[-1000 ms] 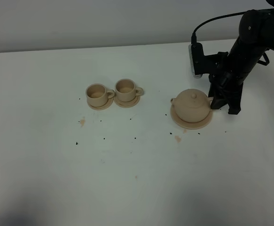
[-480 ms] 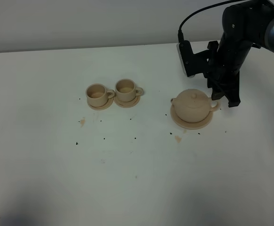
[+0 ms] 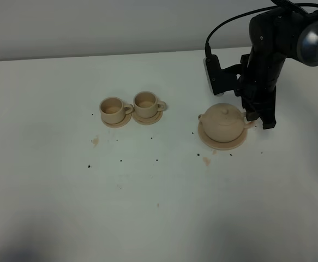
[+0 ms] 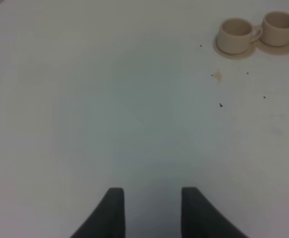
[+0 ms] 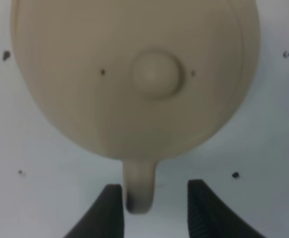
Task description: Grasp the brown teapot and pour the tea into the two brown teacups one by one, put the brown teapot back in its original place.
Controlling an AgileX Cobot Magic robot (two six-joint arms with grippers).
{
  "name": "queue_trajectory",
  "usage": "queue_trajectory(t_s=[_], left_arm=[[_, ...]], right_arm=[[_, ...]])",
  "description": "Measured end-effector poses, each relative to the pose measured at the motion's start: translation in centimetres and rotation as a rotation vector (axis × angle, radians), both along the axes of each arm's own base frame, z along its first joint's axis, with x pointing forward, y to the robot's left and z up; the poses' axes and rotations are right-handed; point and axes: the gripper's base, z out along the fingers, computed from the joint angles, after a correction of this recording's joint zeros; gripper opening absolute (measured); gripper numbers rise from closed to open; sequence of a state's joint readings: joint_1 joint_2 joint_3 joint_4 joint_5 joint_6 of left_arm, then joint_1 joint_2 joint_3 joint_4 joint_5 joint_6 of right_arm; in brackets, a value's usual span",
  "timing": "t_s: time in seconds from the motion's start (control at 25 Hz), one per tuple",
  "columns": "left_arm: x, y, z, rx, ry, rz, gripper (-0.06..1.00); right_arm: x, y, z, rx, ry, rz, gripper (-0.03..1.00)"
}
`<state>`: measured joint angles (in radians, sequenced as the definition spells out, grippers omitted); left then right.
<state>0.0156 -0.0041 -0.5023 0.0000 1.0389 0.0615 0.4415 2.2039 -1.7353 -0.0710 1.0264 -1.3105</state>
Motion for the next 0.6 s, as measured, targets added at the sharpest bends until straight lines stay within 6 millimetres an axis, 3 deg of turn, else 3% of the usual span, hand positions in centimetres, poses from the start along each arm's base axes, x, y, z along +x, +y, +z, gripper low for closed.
queue_trajectory(t_s=[0.36, 0.6], left_arm=[[0.00, 0.00, 0.00, 0.000, 0.000, 0.000, 0.33], [0.00, 0.00, 0.00, 0.000, 0.000, 0.000, 0.33]], right_arm=[[-0.44, 1.09, -0.05, -0.009, -0.004, 0.032, 0.33], [-0.39, 1.03, -0.14, -0.016, -0.006, 0.034, 0.25]])
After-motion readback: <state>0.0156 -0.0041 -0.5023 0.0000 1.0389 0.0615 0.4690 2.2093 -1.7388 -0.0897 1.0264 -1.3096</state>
